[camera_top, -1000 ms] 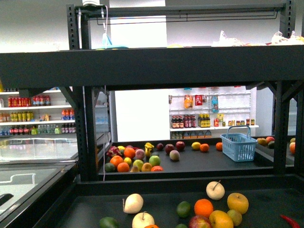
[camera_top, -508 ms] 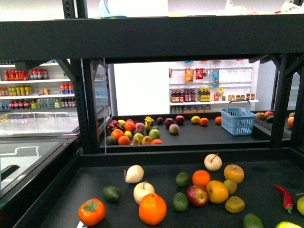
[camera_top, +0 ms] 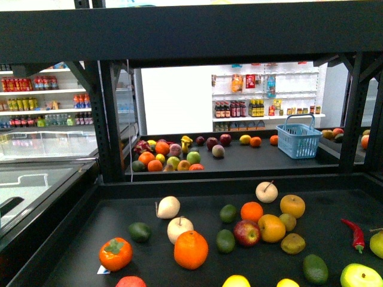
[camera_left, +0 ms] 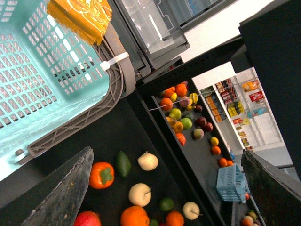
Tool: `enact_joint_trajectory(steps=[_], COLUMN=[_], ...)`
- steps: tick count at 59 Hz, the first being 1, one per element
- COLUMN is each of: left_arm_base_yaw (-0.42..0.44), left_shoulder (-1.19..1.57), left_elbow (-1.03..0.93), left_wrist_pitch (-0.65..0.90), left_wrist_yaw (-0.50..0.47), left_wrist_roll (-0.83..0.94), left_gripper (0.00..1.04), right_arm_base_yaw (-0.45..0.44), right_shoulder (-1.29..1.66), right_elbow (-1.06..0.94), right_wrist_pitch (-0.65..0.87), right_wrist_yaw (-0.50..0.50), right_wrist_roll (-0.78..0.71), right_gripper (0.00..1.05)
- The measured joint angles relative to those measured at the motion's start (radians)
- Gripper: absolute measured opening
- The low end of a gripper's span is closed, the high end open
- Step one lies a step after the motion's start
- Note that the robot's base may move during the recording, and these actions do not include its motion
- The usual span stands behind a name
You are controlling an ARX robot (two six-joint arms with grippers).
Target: Pick lemon from shelf
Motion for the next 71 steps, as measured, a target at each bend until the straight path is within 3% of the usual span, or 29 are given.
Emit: enact_joint_trajectory(steps=[21, 50, 71], left_arm_base_yaw=[0.126, 0.095, 0.080], left_shoulder=[0.332, 0.633, 0.671], left_elbow=[0.351, 0.672, 0.735], left_wrist_pitch=[-0.100, -0.152, -0.166], left_wrist_yaw=[-0.014, -0.071, -0.095], left_wrist_roll=[-0.225, -0.313, -0.272], left_gripper=[0.97, 0.96, 0.34], right_arm_base_yaw=[0.000, 0.000, 0.000], right_shoulder=[0.000, 0.000, 0.000], right_elbow=[0.000, 0.000, 0.000], right_wrist_pitch=[0.000, 0.000, 0.000], right_wrist_yaw=[0.000, 0.000, 0.000], right_wrist_roll=[0.000, 0.000, 0.000], right_gripper=[0.97, 0.97, 0.97])
